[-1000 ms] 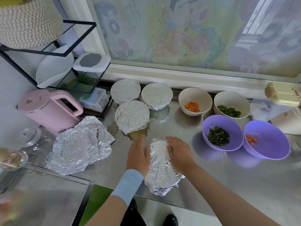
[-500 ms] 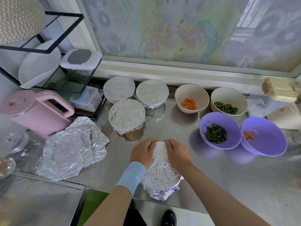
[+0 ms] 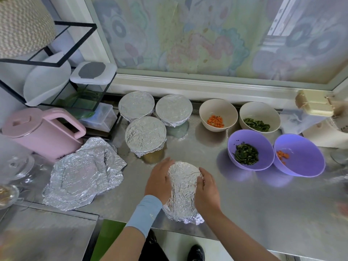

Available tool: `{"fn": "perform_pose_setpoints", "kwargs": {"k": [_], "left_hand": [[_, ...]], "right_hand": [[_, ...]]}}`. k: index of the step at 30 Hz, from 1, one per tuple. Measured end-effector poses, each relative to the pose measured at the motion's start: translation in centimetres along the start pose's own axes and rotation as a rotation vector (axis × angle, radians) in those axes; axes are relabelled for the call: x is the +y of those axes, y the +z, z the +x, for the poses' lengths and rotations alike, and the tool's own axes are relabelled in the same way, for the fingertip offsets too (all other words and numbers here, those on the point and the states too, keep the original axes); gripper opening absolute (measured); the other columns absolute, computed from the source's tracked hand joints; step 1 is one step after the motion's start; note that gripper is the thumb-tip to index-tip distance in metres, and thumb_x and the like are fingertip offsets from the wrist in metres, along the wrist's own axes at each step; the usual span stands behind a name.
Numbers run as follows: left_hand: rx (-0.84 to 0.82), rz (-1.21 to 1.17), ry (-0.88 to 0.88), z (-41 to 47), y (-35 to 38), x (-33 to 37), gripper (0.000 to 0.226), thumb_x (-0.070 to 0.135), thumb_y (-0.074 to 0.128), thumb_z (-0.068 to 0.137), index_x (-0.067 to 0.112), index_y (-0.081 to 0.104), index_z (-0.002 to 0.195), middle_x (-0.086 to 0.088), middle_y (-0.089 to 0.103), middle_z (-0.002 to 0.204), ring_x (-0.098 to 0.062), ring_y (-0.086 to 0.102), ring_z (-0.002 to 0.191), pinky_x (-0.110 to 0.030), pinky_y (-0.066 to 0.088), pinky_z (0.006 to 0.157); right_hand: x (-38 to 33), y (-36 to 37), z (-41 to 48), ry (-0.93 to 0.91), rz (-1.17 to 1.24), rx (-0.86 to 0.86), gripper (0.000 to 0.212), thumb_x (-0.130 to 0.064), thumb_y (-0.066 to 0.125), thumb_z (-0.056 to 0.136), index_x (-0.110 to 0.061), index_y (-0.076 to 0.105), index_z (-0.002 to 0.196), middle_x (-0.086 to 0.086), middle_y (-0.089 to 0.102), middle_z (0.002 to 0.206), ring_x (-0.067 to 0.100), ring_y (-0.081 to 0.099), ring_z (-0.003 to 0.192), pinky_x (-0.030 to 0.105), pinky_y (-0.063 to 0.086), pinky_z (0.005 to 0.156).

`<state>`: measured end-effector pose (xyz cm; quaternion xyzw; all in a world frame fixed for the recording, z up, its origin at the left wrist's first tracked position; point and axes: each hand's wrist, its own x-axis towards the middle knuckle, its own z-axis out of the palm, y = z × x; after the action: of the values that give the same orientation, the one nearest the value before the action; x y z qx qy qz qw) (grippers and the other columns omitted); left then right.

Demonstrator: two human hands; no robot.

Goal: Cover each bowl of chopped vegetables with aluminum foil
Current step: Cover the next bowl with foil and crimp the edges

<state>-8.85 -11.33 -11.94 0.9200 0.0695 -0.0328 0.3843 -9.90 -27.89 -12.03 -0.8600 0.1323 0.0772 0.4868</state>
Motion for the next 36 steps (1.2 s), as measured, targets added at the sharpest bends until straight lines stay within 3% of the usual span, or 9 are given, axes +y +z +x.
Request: {"fn": "perform_pose_setpoints", "kwargs": {"k": [3,6,11,14,17,19,24,29,36], "left_hand": [[-0.065,-0.120,-0.024,0.1,-0.1,0.7,0.055,0.001,0.038,0.094,0.034,0.051,0.137,0.018,0.049,0.137,0.001,0.041,0.125,-0.017,0.029,0.106],[0.006,-0.170,-0.127,0.0,0.1,0.8,0.038,0.017,0.041,0.100,0.032,0.056,0.132,0.015,0.055,0.132,-0.007,0.050,0.123,-0.020,0.033,0.100],[0.025,-0.089,-0.192,0.0,0.5,1.0,0.034,0.027,0.039,0.101,0.027,0.057,0.130,0.009,0.058,0.130,-0.014,0.053,0.120,-0.029,0.041,0.101],[0.029,0.013,-0.165,0.7,0.1,0.7,0.029,0.030,0.039,0.100,0.024,0.063,0.115,0.005,0.064,0.118,-0.018,0.058,0.108,-0.031,0.046,0.093],[0.011,0.021,-0.010,1.5,-0.4,0.8,0.034,0.025,0.040,0.102,0.022,0.059,0.130,0.008,0.058,0.135,-0.013,0.052,0.122,-0.026,0.039,0.103],[-0.074,0.012,0.066,1.8,-0.5,1.0,0.035,0.026,0.040,0.103,0.026,0.057,0.133,0.011,0.058,0.134,-0.007,0.053,0.122,-0.019,0.037,0.101],[-0.094,-0.003,0.027,1.6,-0.1,0.7,0.031,0.026,0.041,0.103,0.028,0.061,0.126,0.011,0.063,0.125,-0.007,0.057,0.112,-0.017,0.038,0.092],[-0.021,0.059,0.078,2.4,-0.2,0.9,0.029,0.026,0.045,0.102,0.020,0.067,0.121,0.006,0.059,0.125,-0.011,0.048,0.120,-0.016,0.030,0.099],[0.011,0.020,0.057,3.1,0.2,1.2,0.014,0.027,0.059,0.095,0.022,0.073,0.098,0.006,0.059,0.094,-0.012,0.050,0.095,-0.023,0.038,0.081]], "right_hand": [[-0.4,-0.3,0.7,0.070,0.054,-0.032,0.032,-0.027,0.039,0.103,-0.028,0.055,0.130,-0.007,0.062,0.119,0.016,0.055,0.110,0.020,0.035,0.085],[-0.6,-0.2,1.2,0.075,0.068,-0.043,0.027,-0.027,0.039,0.102,-0.035,0.061,0.116,-0.014,0.064,0.096,0.013,0.057,0.092,0.022,0.034,0.072],[-0.6,-0.2,1.8,0.068,0.017,-0.058,0.025,-0.029,0.038,0.102,-0.034,0.062,0.108,-0.013,0.063,0.084,0.009,0.056,0.079,0.025,0.034,0.066],[-0.5,-0.4,2.3,0.008,-0.084,-0.105,0.024,-0.028,0.038,0.102,-0.031,0.062,0.106,-0.009,0.065,0.089,0.016,0.058,0.086,0.028,0.039,0.070],[-0.3,-0.1,2.9,-0.222,-0.316,-0.015,0.031,-0.020,0.043,0.099,-0.023,0.059,0.126,-0.003,0.060,0.129,0.021,0.052,0.121,0.034,0.041,0.102],[-0.5,0.0,3.2,-0.367,-0.355,-0.049,0.037,-0.017,0.044,0.100,-0.020,0.054,0.135,-0.002,0.054,0.139,0.018,0.049,0.127,0.034,0.037,0.108],[-0.8,0.0,3.6,-0.348,-0.318,-0.143,0.031,-0.027,0.043,0.102,-0.028,0.061,0.127,-0.011,0.064,0.124,0.014,0.061,0.107,0.025,0.044,0.095],[-1.0,0.6,4.2,-0.481,-0.404,0.001,0.029,-0.031,0.047,0.096,-0.022,0.070,0.111,-0.001,0.066,0.111,0.024,0.059,0.102,0.038,0.047,0.090],[-1.2,1.0,5.2,-0.436,-0.285,0.042,0.006,-0.018,0.069,0.088,-0.018,0.075,0.089,-0.005,0.055,0.084,0.018,0.049,0.086,0.030,0.041,0.075]]}}
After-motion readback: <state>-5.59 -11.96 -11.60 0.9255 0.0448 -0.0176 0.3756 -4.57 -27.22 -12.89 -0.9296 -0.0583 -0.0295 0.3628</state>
